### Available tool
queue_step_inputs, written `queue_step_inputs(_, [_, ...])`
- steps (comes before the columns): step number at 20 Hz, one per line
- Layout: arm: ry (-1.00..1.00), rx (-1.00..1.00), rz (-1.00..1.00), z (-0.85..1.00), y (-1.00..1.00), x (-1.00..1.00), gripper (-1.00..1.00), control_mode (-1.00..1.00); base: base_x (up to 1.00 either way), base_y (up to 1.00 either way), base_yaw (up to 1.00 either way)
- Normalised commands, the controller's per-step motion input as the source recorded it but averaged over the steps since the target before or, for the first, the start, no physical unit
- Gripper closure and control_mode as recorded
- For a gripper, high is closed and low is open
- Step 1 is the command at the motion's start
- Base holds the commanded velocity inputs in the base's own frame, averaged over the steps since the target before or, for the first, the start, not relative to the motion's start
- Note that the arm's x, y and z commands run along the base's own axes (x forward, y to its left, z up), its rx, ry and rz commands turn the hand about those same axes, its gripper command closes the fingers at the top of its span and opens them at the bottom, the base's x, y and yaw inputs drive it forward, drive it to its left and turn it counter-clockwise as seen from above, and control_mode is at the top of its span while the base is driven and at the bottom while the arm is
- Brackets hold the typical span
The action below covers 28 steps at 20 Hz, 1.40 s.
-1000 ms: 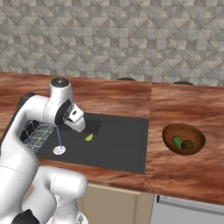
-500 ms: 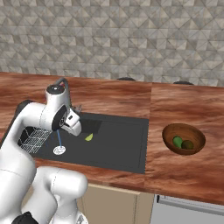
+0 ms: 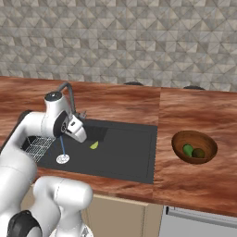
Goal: Pick the avocados from the sink and place them in one bowl. Place the lemon wedge in the other bowl. Then turn off the sink faucet.
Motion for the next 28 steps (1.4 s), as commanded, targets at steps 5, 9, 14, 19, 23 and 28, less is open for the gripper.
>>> queue_step_inputs(5, [0.00,-0.02,-0.05,-0.03,0.11,0.15,-1.00,-1.00,0.00,0.00,0.00])
queue_step_inputs(9, [0.00,0.00,0.00,-0.21,0.04,0.05,-1.00,-1.00,0.00,0.00,0.00])
queue_step_inputs(14, [0.00,0.00,0.00,-0.29,0.06,0.11,-1.00,-1.00,0.00,0.00,0.00])
queue_step_inputs(19, [0.00,0.00,0.00,-0.30,0.13,0.18,-1.00,-1.00,0.00,0.00,0.00])
queue_step_inputs(23, [0.00,-0.01,0.00,-0.23,0.12,0.21,-1.00,-1.00,0.00,0.00,0.00])
queue_step_inputs(28, [0.00,-0.03,-0.03,-0.15,0.00,0.26,-1.00,-1.00,0.00,0.00,0.00])
